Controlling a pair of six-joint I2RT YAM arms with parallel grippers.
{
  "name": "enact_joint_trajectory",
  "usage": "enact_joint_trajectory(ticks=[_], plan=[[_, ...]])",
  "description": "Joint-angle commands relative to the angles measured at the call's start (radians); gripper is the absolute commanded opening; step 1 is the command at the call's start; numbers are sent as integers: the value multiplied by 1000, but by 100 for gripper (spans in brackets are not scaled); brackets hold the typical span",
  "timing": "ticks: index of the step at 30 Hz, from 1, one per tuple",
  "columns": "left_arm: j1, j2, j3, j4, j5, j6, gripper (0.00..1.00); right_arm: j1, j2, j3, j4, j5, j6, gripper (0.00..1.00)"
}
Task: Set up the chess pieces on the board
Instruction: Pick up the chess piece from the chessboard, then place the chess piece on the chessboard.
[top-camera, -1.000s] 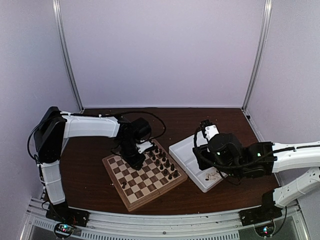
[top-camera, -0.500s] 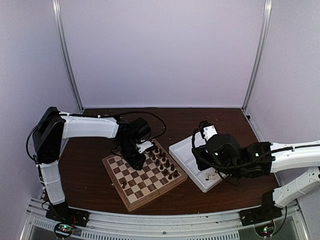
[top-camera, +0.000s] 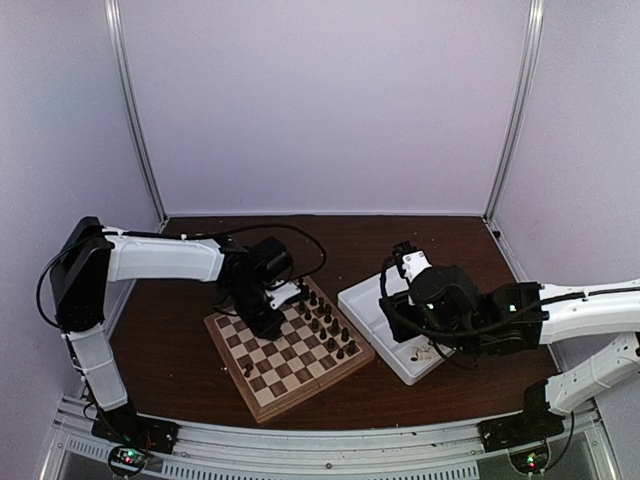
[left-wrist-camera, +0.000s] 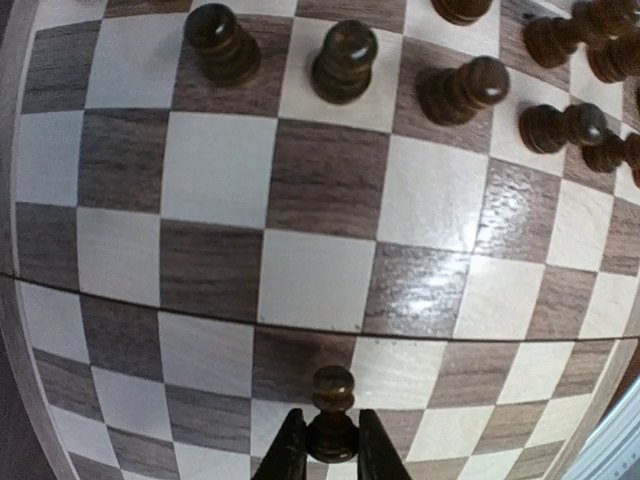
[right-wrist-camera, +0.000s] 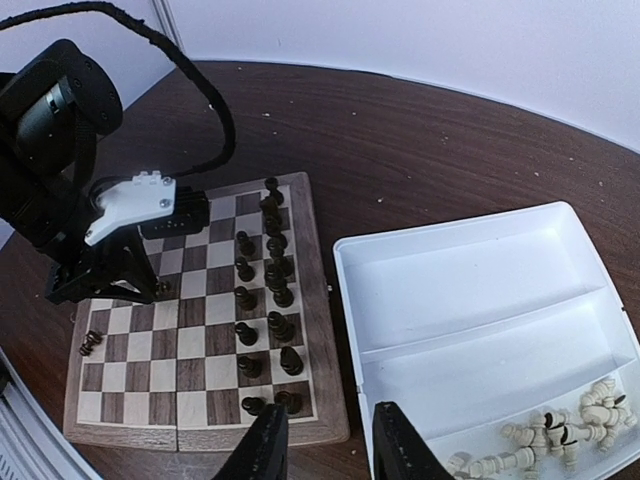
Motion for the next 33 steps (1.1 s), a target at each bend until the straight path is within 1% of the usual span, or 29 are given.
enact_joint_trajectory(ticks=[1, 5, 9, 13, 16, 20, 24, 26, 33], plan=[[-4, -139, -77, 92, 6, -7, 12, -2, 22, 68, 15, -130, -43, 32], [-5, -270, -204, 222, 32, -19, 12, -12, 81, 130, 29, -328, -37, 32], [-6, -400, -361, 375, 94, -45, 12, -20, 182, 213, 51, -527, 14, 32], [-8, -534, -490, 531, 185, -59, 12, -26, 246, 275, 67, -603, 89, 32], [-10, -628, -555, 599, 215, -57, 13, -48, 282, 296, 108, -685, 158, 34], [-14, -714, -611, 646, 242, -38, 13, -65, 321, 301, 170, -761, 254, 35], [-15, -752, -637, 669, 279, -22, 13, -83, 365, 279, 286, -834, 352, 37], [-17, -767, -647, 680, 291, -16, 13, -90, 393, 288, 317, -857, 383, 37], [-19, -779, -652, 690, 327, 4, 13, -95, 489, 378, 280, -903, 402, 38]])
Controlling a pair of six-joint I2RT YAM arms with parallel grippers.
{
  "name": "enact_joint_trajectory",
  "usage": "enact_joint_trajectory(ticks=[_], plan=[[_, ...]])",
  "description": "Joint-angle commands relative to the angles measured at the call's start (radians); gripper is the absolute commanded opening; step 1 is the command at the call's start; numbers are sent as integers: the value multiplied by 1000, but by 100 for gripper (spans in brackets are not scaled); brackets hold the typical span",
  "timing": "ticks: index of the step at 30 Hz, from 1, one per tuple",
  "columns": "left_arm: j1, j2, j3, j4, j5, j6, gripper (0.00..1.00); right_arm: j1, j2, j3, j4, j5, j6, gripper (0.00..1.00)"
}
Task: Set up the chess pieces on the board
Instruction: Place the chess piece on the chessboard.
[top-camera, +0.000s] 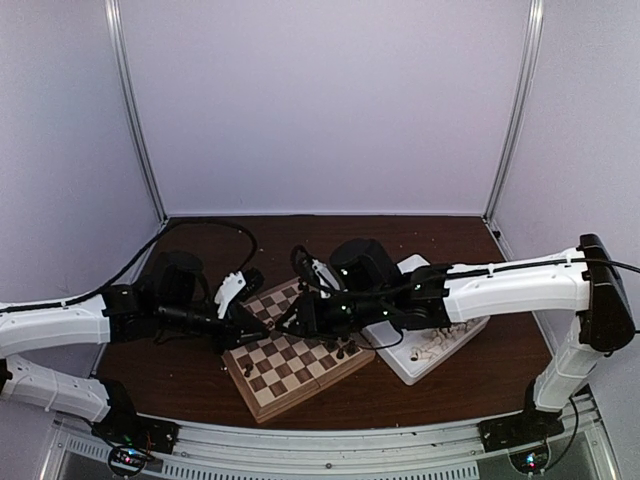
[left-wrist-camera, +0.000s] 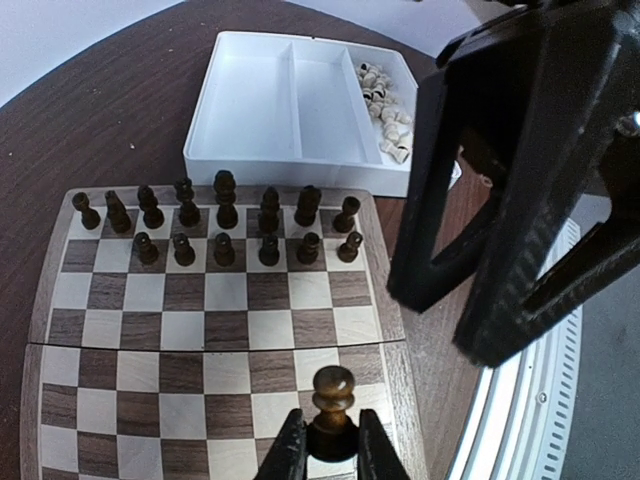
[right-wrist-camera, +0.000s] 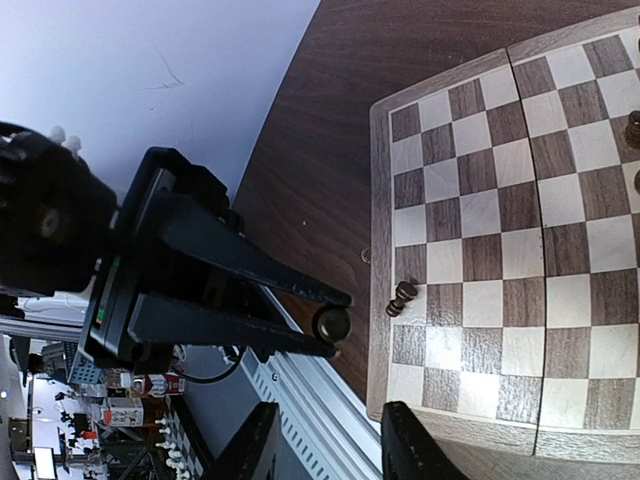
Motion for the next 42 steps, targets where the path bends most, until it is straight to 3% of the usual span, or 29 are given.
enact_joint_trajectory(ticks=[1, 24, 30, 36, 42], plan=[[-8, -11, -4, 61, 59, 36, 13, -5, 44, 72, 16, -54, 38, 37], [-10, -10, 1, 50, 105, 66, 13, -21, 123, 98, 57, -106, 96, 23], [-9, -18, -3, 53, 102, 67, 14, -24, 119, 77, 97, -118, 120, 14], [-10, -19, -7, 52, 94, 65, 20, -25, 112, 72, 91, -114, 113, 4], [-11, -49, -35, 65, 70, 47, 45, -29, 106, 85, -8, -68, 35, 1]])
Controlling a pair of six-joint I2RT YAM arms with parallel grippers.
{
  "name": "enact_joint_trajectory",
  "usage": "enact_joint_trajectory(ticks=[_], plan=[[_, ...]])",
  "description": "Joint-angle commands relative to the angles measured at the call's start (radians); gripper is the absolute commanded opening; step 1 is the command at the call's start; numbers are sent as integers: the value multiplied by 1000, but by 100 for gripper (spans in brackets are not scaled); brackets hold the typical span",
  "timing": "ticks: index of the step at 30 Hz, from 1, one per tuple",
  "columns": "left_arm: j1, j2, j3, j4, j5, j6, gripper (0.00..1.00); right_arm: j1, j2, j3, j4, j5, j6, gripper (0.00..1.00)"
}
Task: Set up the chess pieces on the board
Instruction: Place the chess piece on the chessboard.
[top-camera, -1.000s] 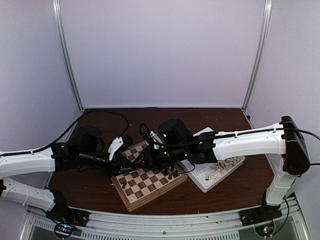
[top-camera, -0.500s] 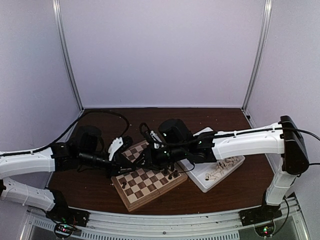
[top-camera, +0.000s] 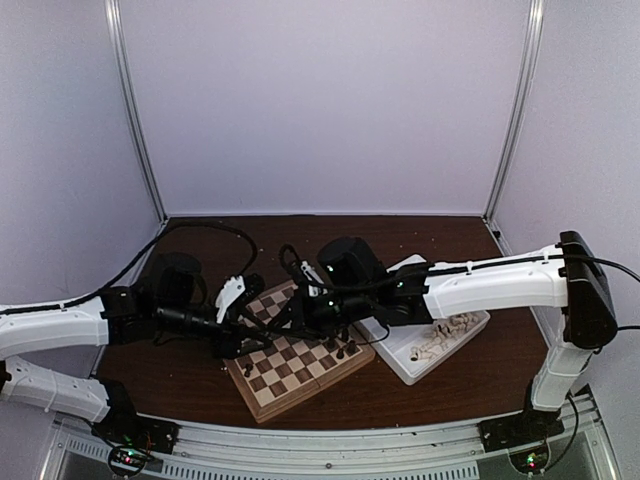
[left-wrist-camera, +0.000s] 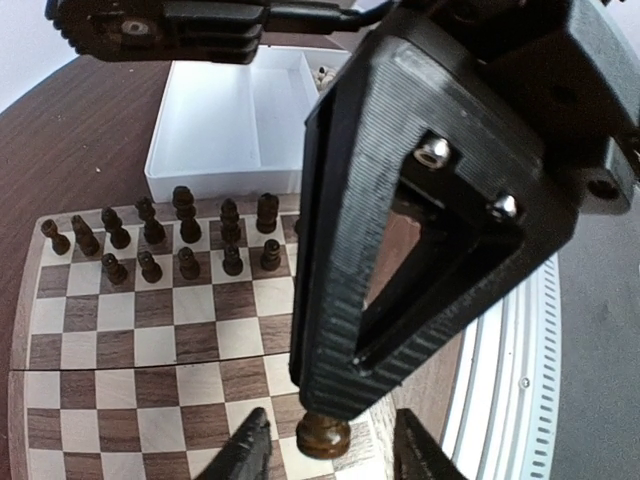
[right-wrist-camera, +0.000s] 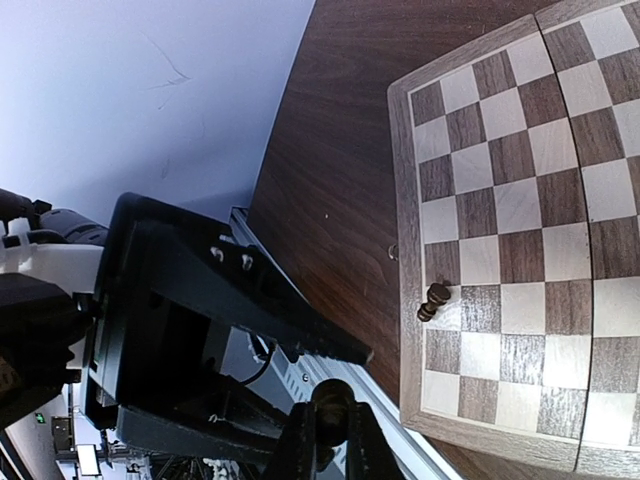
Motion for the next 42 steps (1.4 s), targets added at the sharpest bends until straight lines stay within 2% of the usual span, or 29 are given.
enact_joint_trajectory(ticks=[1, 4, 10, 17, 25, 32, 42], plan=[[-4, -52, -38, 58, -25, -20, 48, -7, -9, 12, -89, 64, -98, 1], [-4, -90, -61, 52, -87, -78, 51, -5, -10, 44, -222, 161, -194, 1], [-2, -139, -69, -120, -239, -298, 53, 24, 11, 127, -474, 356, -382, 1], [-2, -165, -98, -253, -335, -511, 53, 73, 106, 237, -635, 474, -497, 2], [-2, -125, -82, -317, -411, -607, 53, 110, 177, 267, -607, 501, -531, 3], [-2, -88, -66, -335, -415, -613, 55, 132, 221, 258, -523, 494, -557, 3], [-2, -31, -35, -352, -411, -629, 56, 142, 252, 263, -510, 522, -585, 5]])
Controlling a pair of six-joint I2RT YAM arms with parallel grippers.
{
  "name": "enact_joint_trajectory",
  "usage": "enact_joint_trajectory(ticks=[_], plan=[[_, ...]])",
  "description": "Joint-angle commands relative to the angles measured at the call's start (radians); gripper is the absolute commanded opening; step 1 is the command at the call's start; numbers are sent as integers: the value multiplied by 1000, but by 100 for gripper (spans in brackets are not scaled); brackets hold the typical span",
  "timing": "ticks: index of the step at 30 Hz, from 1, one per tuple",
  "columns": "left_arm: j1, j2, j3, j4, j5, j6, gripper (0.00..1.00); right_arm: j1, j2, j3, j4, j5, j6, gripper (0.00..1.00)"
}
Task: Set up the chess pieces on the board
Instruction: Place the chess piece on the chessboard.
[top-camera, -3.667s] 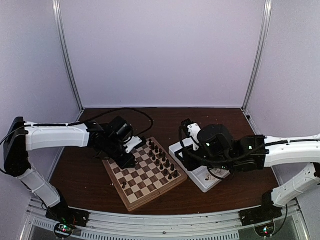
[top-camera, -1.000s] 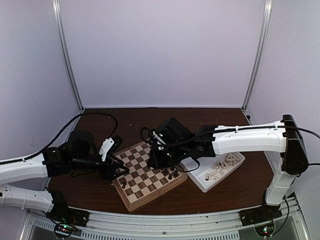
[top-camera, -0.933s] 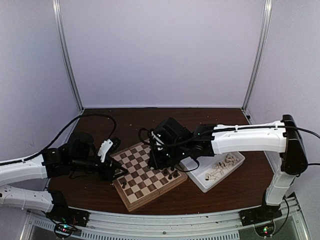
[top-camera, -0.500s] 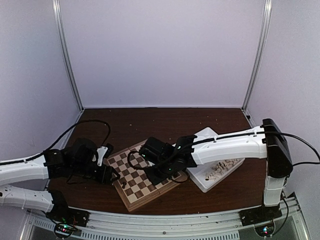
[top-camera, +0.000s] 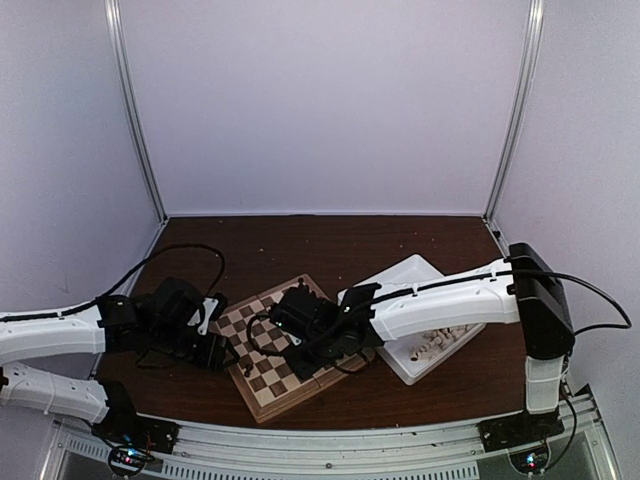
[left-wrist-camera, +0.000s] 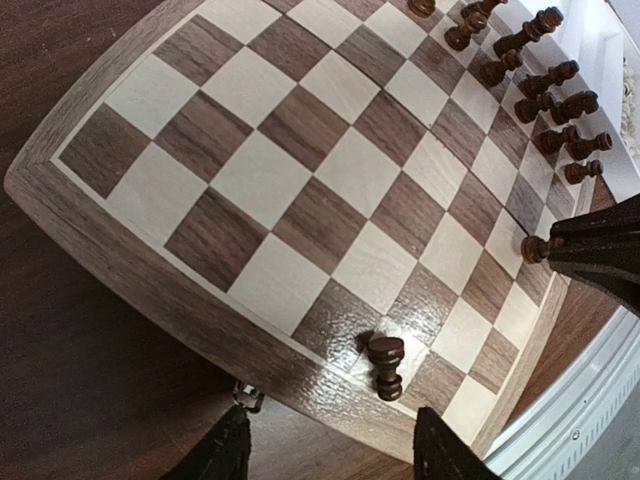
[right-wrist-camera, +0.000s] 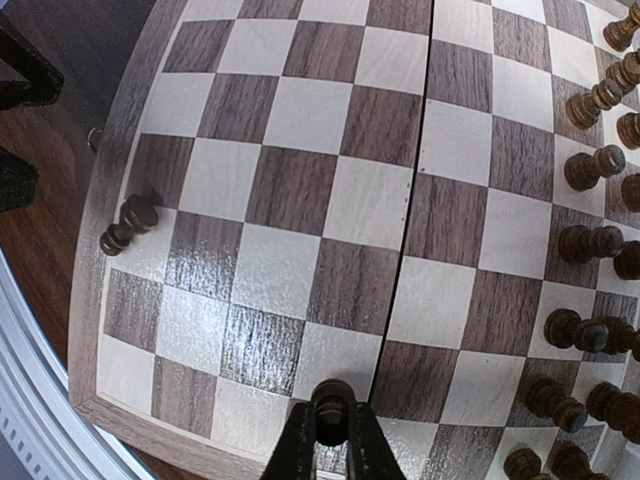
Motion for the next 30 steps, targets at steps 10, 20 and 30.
enact_joint_trajectory(ticks=[10, 20, 30], plan=[[-2, 69, 65, -9, 3, -7, 56, 13, 29, 32, 22, 48, -35, 9], [-2, 89, 77, -1, 57, 20, 56, 13, -5, 41, 14, 73, -49, 35], [-12, 171, 118, -1, 113, 22, 43, 13, -198, -100, 134, 163, -54, 34]])
